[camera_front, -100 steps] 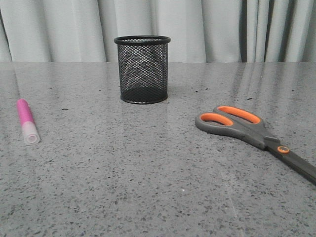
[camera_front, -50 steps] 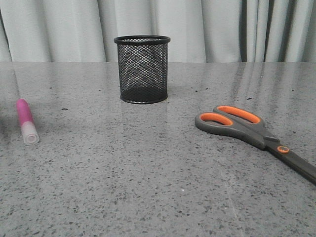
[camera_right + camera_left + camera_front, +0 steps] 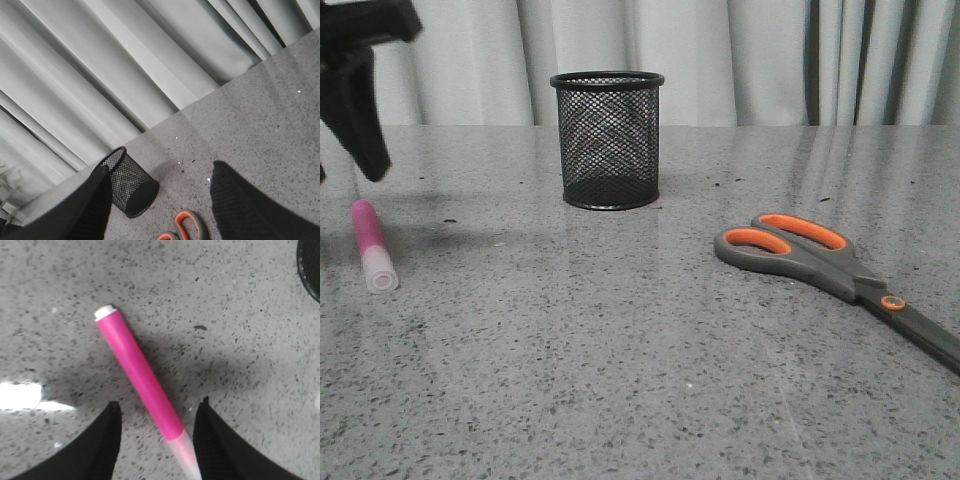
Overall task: Put pen and scissors into bin
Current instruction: 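Lower the left gripper over the pink highlighter and close on it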
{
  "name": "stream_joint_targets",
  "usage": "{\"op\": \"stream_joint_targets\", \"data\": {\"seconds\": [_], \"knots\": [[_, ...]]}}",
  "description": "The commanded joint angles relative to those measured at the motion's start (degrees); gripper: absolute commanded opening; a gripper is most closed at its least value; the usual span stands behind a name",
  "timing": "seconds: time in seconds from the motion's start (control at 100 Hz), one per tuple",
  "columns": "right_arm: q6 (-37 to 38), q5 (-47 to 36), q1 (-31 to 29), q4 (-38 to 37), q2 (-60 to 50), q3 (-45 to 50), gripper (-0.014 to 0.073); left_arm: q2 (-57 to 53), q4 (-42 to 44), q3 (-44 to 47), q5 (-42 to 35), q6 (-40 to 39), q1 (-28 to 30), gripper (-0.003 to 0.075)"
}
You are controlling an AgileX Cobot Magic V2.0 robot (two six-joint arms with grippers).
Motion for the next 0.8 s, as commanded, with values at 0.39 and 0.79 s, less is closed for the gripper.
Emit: {"op": "stream_joint_targets", "data": {"seconds": [0.39,0.79], "knots": [[-0.47,-3.22,0.15,-0.35,1.12,-2.05,0.0393,4.26,2.20,-1.85,-2.78,-6.30,-0.69,0.0292],[-0.47,-3.22,0.15,-0.35,1.12,-2.05,0.0393,8.07,1.82,-1.73,-3.27,-6.30,-0.55,0.0292]]}}
